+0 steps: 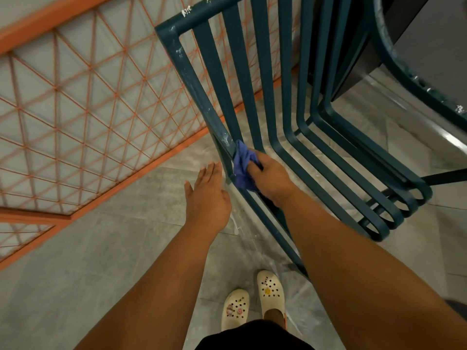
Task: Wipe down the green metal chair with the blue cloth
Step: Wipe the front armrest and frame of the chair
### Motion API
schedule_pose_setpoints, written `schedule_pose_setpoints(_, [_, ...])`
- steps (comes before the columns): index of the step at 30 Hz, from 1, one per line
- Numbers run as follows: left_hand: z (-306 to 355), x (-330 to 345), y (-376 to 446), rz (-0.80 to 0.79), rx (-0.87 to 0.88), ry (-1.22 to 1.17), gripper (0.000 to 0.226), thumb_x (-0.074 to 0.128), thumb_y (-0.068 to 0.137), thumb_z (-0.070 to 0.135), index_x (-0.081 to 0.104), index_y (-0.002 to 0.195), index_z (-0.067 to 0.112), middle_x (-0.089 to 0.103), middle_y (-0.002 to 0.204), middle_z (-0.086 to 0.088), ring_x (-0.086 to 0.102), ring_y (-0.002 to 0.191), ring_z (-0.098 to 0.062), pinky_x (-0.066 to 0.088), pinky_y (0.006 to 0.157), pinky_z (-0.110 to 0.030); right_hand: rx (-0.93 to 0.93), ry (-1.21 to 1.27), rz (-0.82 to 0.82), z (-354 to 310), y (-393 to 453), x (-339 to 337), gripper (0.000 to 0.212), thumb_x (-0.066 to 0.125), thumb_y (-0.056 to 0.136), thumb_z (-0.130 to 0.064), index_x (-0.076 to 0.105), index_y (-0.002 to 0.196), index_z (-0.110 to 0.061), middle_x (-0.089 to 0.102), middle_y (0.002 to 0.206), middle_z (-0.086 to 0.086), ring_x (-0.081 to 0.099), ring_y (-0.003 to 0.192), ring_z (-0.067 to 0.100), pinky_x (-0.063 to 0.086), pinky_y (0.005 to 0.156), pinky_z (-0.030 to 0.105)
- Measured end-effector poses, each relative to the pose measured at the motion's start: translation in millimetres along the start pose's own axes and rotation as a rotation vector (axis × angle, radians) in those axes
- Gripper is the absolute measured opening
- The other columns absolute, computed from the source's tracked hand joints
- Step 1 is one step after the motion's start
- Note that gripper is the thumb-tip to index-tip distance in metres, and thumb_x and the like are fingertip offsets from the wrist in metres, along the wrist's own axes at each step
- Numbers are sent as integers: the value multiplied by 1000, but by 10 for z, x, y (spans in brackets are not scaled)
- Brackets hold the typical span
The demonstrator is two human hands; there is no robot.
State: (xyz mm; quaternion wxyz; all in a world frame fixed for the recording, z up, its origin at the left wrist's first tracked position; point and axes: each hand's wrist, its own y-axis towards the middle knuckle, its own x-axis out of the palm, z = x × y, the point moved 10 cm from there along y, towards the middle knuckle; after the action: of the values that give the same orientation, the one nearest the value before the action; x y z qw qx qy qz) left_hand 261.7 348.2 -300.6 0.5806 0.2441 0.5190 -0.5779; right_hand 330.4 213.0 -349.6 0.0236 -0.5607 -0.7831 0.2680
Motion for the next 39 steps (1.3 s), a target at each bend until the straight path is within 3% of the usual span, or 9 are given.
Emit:
schedule_pose_setpoints(5, [75,-9,-43,0,-12,1,61,34,98,14,6,152,22,5,160,5,2,147,-12,-2,119,-45,-398,-504,210,-110,-418,44,54,60,92,-26,40,143,-28,51,140,6,59,112,24,51,94,40])
schedule_pose_setpoints(10, [113,-58,-70,-20,-4,13,61,33,99,15,4,152,23,3,160,5,1,147,-13,-2,119,-44,-323,-811,240,377,-924,-47,65,65,87,-30,35,144,-23,51,137,13,60,103,30,56,81,43])
schedule_pose_setpoints(16, [171,-98,-113,-38,-9,39,60,32,99,14,4,152,23,4,160,5,0,147,-13,-1,119,-45,-209,-755,291,100,-819,-73,57,63,89,-28,38,140,-21,59,122,7,57,105,27,52,80,37])
schedule_pose_setpoints(21, [253,-109,-70,-31,7,40,63,33,98,10,6,152,26,5,160,6,-1,147,-13,-2,119,-46,-276,-882,189,-184,-377,171,62,54,95,-25,22,148,-22,42,139,11,52,110,30,51,82,39])
schedule_pose_setpoints(25, [310,-87,-49,-66,23,64,66,37,96,6,8,152,27,1,161,6,-5,147,-15,-3,118,-47,-330,-957,161,-29,-493,187,81,82,71,-14,43,141,-22,49,137,19,62,87,35,58,58,41])
schedule_pose_setpoints(28, [308,-103,-59,-72,15,93,64,37,97,8,10,152,26,0,161,5,-6,147,-16,-2,118,-49,-328,-979,144,201,-752,100,89,86,64,-14,41,139,-25,54,132,21,64,81,33,57,51,39])
schedule_pose_setpoints(31, [244,-145,-60,-78,-19,110,62,38,98,12,10,152,26,-1,161,5,-5,147,-16,-3,117,-48,-294,-1007,137,389,-980,-20,88,83,69,-20,34,142,-27,53,133,19,64,85,31,58,55,37])
schedule_pose_setpoints(36, [206,-255,-79,-96,-79,145,64,40,98,14,7,152,25,-4,161,4,-6,147,-18,-2,117,-48,-175,-933,65,564,-1239,-166,60,57,92,-28,27,143,-23,47,136,8,54,112,23,51,91,35])
schedule_pose_setpoints(39, [246,-324,-100,-96,-81,128,64,40,98,12,8,152,25,-4,161,4,-6,147,-18,-3,117,-48,-136,-923,42,473,-1214,-191,46,54,93,-27,30,132,-22,51,124,3,55,106,19,50,89,31])
